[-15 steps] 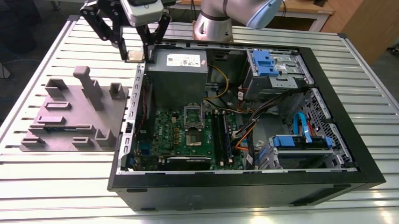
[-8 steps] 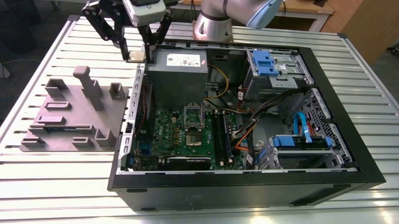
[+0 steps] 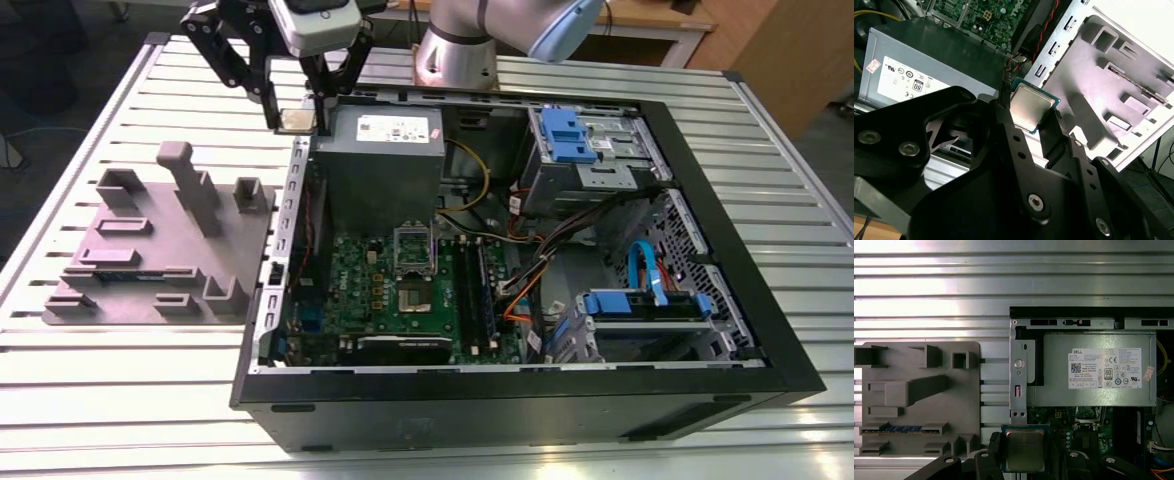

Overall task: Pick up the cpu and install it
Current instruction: 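Pick up the cpu and move it towards the insertion slot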

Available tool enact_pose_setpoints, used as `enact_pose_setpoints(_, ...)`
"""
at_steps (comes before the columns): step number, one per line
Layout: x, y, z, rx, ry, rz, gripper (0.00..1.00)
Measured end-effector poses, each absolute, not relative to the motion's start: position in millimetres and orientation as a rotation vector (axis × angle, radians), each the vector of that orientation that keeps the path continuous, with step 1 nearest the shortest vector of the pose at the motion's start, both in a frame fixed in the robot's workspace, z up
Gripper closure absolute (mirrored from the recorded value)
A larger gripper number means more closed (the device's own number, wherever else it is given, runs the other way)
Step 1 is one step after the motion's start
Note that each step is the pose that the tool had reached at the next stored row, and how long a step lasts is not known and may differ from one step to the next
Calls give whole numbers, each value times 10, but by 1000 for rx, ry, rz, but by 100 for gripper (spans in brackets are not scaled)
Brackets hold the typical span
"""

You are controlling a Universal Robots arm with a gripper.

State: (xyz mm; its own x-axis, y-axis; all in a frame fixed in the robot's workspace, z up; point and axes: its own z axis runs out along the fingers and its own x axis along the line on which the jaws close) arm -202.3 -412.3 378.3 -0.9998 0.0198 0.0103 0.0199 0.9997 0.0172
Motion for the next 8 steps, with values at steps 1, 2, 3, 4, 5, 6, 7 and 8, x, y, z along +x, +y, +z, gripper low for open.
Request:
enact_pose_setpoints(1, -2020, -4123, 3783, -31, -3131, -27, 53)
enact_pose_setpoints(2, -2016, -4124, 3783, -31, -3131, -27, 53)
enact_pose_setpoints(3, -2012, -4123, 3783, -31, -3131, -27, 53)
enact_pose_setpoints(4, -2009, -4123, 3783, -31, -3131, -27, 53)
enact_pose_setpoints(5, -2004, -4123, 3783, -31, -3131, -27, 53)
enact_pose_setpoints(6, -1999, -4123, 3783, -31, -3131, -27, 53)
enact_pose_setpoints(7, -1994, -4123, 3783, -31, -3131, -27, 53)
enact_pose_setpoints(8, -1990, -4124, 3783, -31, -3131, -27, 53)
